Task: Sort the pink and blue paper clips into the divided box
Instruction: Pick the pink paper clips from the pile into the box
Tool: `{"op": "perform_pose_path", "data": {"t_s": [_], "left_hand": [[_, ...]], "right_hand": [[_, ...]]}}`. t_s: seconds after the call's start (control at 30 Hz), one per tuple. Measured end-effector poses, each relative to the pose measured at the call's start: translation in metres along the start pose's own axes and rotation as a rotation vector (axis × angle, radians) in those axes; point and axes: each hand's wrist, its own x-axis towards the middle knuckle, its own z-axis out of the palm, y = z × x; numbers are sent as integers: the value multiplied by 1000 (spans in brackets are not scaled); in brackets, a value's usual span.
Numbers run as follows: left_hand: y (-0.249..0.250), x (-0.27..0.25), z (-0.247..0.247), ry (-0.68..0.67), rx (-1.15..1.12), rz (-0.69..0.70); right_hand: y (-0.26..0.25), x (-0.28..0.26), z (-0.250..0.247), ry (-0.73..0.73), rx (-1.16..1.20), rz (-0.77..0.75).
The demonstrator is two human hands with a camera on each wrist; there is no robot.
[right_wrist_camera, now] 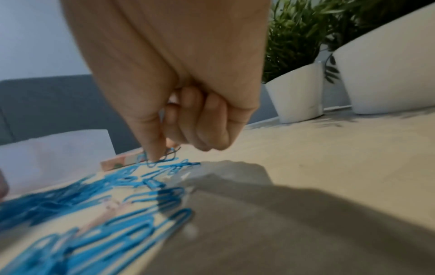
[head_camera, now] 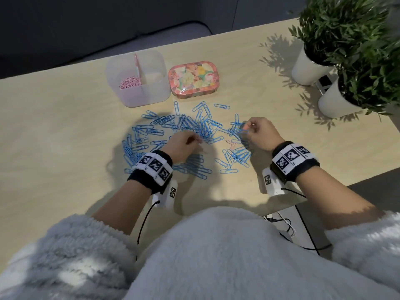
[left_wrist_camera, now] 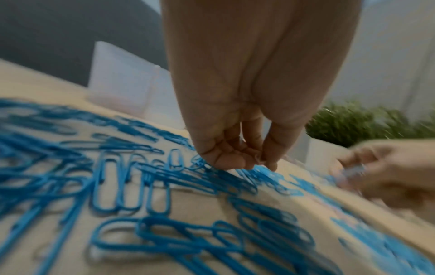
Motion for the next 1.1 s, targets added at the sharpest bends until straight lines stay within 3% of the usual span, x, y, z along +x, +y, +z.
{"op": "perform_pose_path", "data": {"t_s": [0.17, 0.3, 0.4, 0.5, 0.63, 0.77, 0.83, 0.9, 1.0, 1.1], "left_hand": [[4, 0, -18, 56, -604, -319], [5, -1, -28, -17, -831, -398], [0, -1, -29, 5, -723, -357], [-1, -1, -22, 22, -473, -254], [4, 7, -14, 82, 42, -54], [14, 7, -3, 25, 382, 64], [14, 5, 0, -16, 442, 82], [11, 1, 0, -77, 459, 91], [3, -10, -5, -103, 404, 109], [-6, -19, -18, 21, 262, 54]], "right_hand": [[-11, -13, 11, 72, -321, -39], [-23, -19, 29, -8, -398, -110], [-23, -12, 33, -53, -394, -52], [-20, -2, 31, -127, -312, -10], [-20, 1, 13, -61, 79, 1], [-20, -4, -5, -13, 509, 160], [-16, -8, -6, -54, 761, 214], [-12, -11, -6, -56, 860, 244], [-10, -13, -6, -77, 905, 335], [-11, -12, 0, -121, 776, 330]]}}
